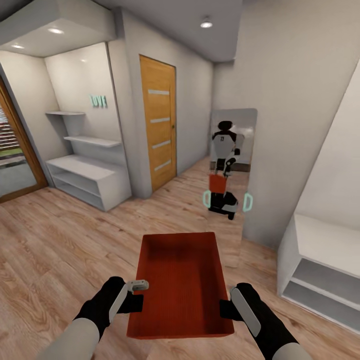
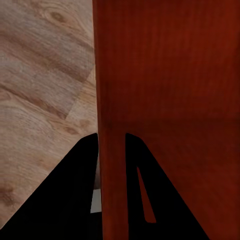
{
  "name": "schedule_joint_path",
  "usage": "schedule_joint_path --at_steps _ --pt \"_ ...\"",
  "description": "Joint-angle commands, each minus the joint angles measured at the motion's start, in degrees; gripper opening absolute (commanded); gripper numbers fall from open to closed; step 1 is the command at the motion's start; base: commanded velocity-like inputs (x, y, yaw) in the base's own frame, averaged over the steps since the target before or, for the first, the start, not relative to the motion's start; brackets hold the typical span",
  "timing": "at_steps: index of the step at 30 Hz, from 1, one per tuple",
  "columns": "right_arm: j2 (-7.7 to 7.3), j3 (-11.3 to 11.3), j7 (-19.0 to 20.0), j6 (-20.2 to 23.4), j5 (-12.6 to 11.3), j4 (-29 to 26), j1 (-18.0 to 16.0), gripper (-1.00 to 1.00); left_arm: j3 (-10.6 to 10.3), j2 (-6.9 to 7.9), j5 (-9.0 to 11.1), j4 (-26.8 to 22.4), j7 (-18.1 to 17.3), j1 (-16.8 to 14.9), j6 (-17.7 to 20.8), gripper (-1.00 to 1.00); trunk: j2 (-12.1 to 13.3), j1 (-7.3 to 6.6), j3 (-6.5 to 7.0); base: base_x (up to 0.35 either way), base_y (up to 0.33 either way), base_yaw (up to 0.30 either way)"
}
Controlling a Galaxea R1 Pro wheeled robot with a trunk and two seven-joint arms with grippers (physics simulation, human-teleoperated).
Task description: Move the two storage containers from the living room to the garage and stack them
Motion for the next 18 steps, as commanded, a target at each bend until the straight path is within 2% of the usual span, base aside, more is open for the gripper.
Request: schedule_joint_path --at_steps 1,18 --pt "-0.01 -0.08 -0.41 -0.27 -1.38 -0.09 -0.06 -1.00 0.02 0.01 0.84 -0.11 0.26 -0.03 0.24 -1.00 -0.06 0.04 -0.08 0.296 0.236 0.000" --pt "-0.01 -0.08 -0.40 -0.27 -1.38 -0.09 -0.06 -1.00 0.04 0.01 0.84 -0.11 0.25 -0.02 0.24 -1.00 -0.06 0.04 -0.08 0.291 0.237 0.000"
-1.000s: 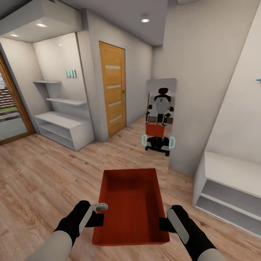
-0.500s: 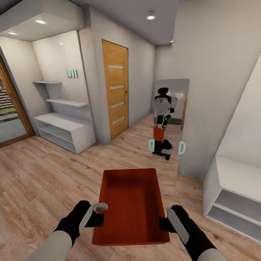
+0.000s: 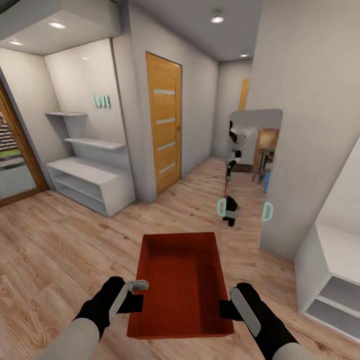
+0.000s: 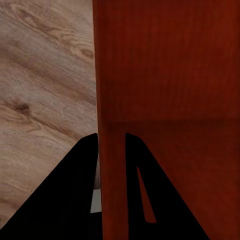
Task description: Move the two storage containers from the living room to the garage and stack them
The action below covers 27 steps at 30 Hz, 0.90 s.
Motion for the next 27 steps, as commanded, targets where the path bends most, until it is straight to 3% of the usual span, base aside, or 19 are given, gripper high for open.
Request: schedule_joint_path --at_steps 1,27 --pt "-0.01 -0.07 -0.40 -0.27 -1.39 -0.09 -0.06 -1.00 0.02 0.01 0.85 -0.11 0.25 -0.02 0.24 -1.00 -0.06 0.04 -0.08 0.291 0.237 0.000" --pt "-0.01 -0.07 -0.43 -0.27 -1.39 -0.09 -0.06 -1.00 0.02 0.01 0.85 -0.11 0.25 -0.01 0.24 -1.00 -0.06 0.04 -0.08 0.291 0.181 0.000"
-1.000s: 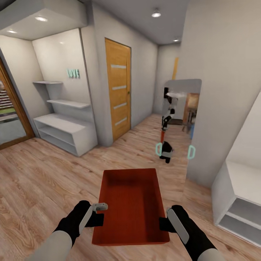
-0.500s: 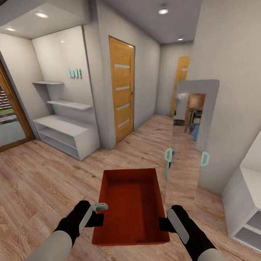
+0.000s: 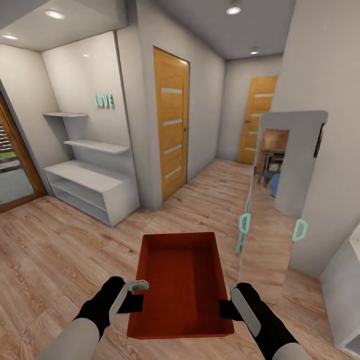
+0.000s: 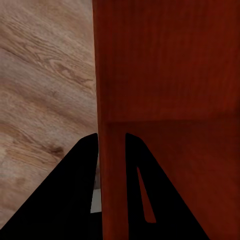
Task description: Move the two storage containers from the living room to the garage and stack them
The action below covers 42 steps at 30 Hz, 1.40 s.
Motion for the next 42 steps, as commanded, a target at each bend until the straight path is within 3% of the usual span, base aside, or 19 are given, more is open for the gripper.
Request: schedule_joint_path --at_steps 1,42 --pt "-0.01 -0.07 -0.41 -0.29 -1.39 -0.09 -0.06 -1.00 0.02 0.02 0.84 -0.11 0.26 -0.01 0.25 -1.00 -0.06 0.04 -0.08 0.291 0.117 0.000" --pt "-0.01 -0.07 -0.38 -0.29 -1.39 -0.09 -0.06 -1.00 0.02 0.00 0.84 -0.11 0.26 -0.01 0.25 -1.00 -0.06 0.04 -0.08 0.291 0.113 0.000"
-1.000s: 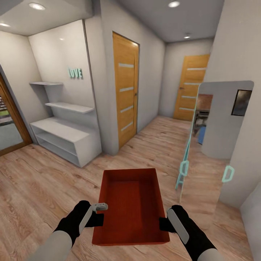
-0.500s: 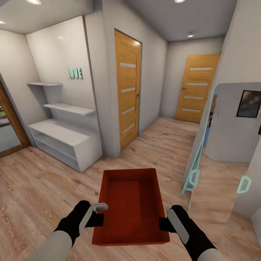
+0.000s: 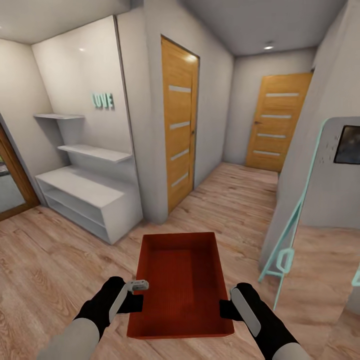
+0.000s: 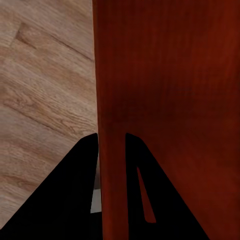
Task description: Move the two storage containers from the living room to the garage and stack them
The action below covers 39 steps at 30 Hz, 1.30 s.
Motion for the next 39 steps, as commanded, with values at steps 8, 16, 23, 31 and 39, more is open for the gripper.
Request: schedule_joint_path --at_steps 8,16,23,31,39 --pt "-0.01 -0.06 -0.40 -0.31 -1.44 -0.09 -0.06 -1.00 0.01 0.01 0.84 -0.11 0.26 -0.05 0.25 -1.00 -0.06 0.04 -0.08 0.291 0.113 0.000" --pt "-0.01 -0.06 -0.40 -0.31 -1.44 -0.09 -0.06 -1.00 0.01 0.01 0.84 -0.11 0.26 -0.02 0.25 -1.00 -0.06 0.04 -0.08 0.291 0.113 0.000" --pt "-0.01 -0.06 -0.40 -0.31 -1.44 -0.09 -0.06 -1.00 0.01 0.01 0.84 -0.11 0.26 -0.03 0.25 -1.00 -0.06 0.04 0.06 0.291 0.112 -0.105" --pt "-0.01 -0.06 -0.41 -0.31 -1.44 -0.09 -0.06 -1.00 0.01 0.01 0.84 -0.11 0.26 -0.03 0.25 -1.00 -0.06 0.04 0.44 0.291 0.111 -0.228" --pt "-0.01 -0.06 -0.40 -0.31 -1.44 -0.09 -0.06 -1.00 0.01 0.01 0.84 -0.11 0.26 -0.02 0.25 -1.00 -0.06 0.04 0.73 0.291 0.110 -0.244"
